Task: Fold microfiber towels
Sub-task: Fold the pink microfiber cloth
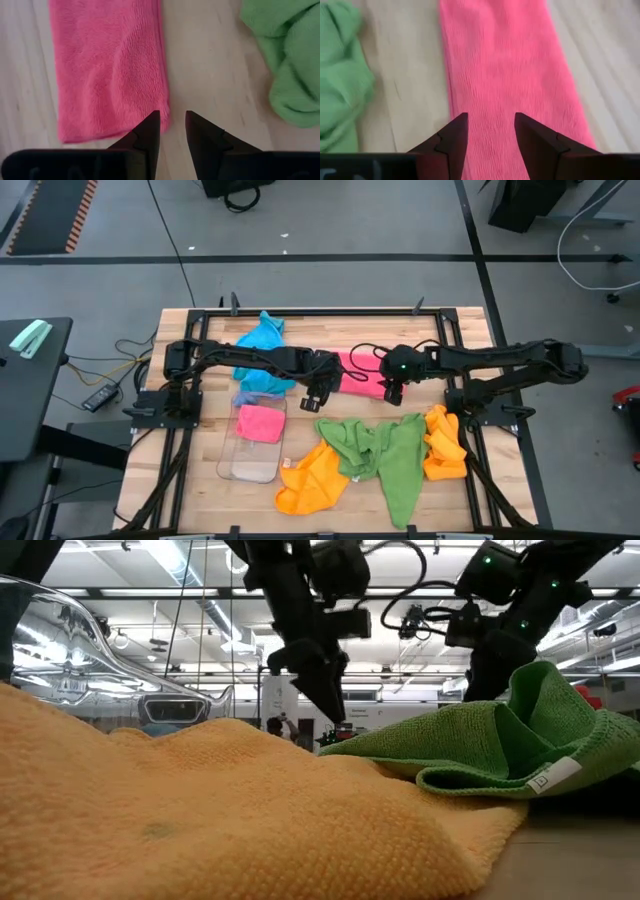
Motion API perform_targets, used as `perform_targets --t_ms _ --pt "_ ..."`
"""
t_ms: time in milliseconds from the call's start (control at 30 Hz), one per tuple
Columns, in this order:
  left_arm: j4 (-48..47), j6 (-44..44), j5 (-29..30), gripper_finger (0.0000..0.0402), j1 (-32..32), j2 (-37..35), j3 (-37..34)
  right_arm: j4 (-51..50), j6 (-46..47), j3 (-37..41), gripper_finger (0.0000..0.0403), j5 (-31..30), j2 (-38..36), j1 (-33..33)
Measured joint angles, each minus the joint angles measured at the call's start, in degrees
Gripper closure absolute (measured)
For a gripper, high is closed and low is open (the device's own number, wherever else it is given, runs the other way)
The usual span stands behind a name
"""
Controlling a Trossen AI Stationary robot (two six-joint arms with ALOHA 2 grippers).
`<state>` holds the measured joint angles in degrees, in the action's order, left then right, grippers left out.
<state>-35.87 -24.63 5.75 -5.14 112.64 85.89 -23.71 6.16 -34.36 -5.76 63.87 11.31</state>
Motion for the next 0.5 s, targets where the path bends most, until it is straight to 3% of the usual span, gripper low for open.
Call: perform_targets --t_ms 167,267,500 --pt "-0.3 -5.2 0.7 0.029 -0.1 3.6 -0.1 4.6 2.1 3.9 0.0233 -1.1 -2.6 -1.6" --pt "-0.1 -10.6 4.0 0.0279 0.5 4.6 0.0 6.7 3.2 5.8 0.0233 -2.2 -3.3 -3.4" --pt "0.1 -25.2 7.7 0.0223 1.3 5.8 -0.1 8.7 4.4 6.4 0.0233 -3.9 -3.5 -6.9"
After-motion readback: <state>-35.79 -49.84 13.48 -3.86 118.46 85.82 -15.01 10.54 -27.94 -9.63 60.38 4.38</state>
